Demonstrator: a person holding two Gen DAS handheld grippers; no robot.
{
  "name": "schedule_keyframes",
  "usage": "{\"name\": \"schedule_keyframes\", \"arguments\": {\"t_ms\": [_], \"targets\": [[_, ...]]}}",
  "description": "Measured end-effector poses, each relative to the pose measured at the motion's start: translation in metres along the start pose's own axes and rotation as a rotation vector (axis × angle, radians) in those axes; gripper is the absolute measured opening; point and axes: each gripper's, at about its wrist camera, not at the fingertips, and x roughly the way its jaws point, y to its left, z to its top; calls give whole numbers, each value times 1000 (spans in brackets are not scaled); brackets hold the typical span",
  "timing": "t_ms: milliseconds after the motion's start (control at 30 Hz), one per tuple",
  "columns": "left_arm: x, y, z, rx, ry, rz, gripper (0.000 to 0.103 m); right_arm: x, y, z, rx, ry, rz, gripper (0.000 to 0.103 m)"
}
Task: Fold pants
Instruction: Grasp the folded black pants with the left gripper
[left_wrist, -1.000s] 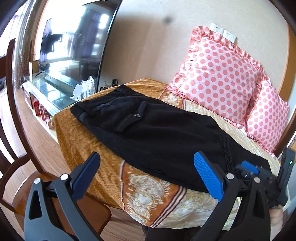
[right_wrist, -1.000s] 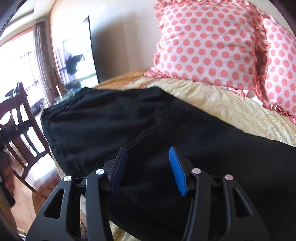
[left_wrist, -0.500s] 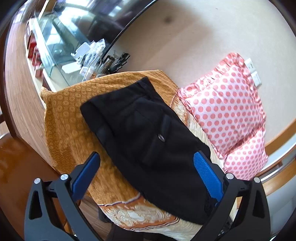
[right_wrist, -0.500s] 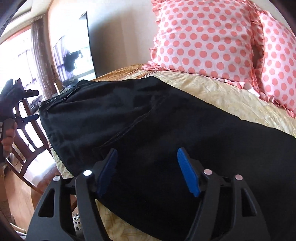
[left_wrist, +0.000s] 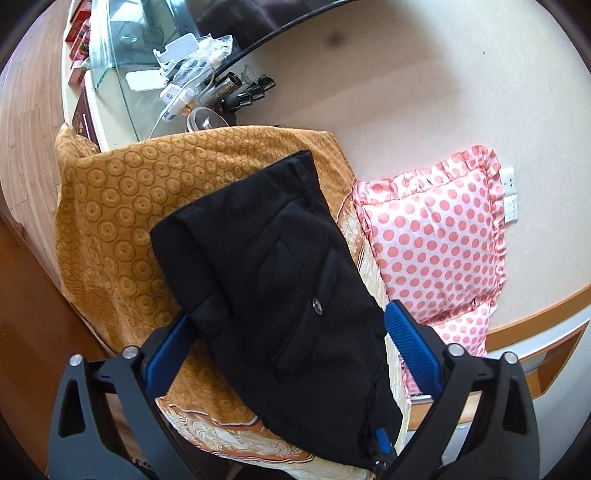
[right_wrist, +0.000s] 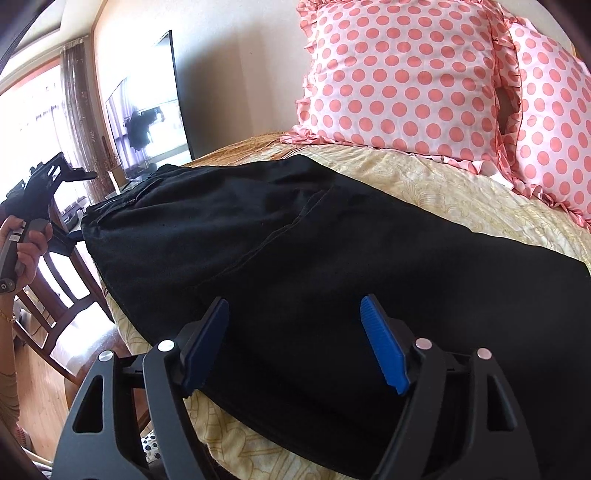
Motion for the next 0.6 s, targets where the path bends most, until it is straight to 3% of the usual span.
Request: {"name": "schedule_keyframes", "arguments": {"t_ms": [267, 400, 500, 600], "targets": [[2, -2, -10, 39, -55, 145, 29, -1, 0, -2, 5, -10, 3, 76], [3, -12, -16, 120, -98, 205, 16, -3, -3, -4, 14, -16, 1, 76], [3, -27, -18, 191, -120, 220, 15, -5, -6, -5, 19, -21, -1, 76], [10, -28, -16, 156, -96, 232, 38, -7, -8, -6, 30, -28, -1, 76]]}}
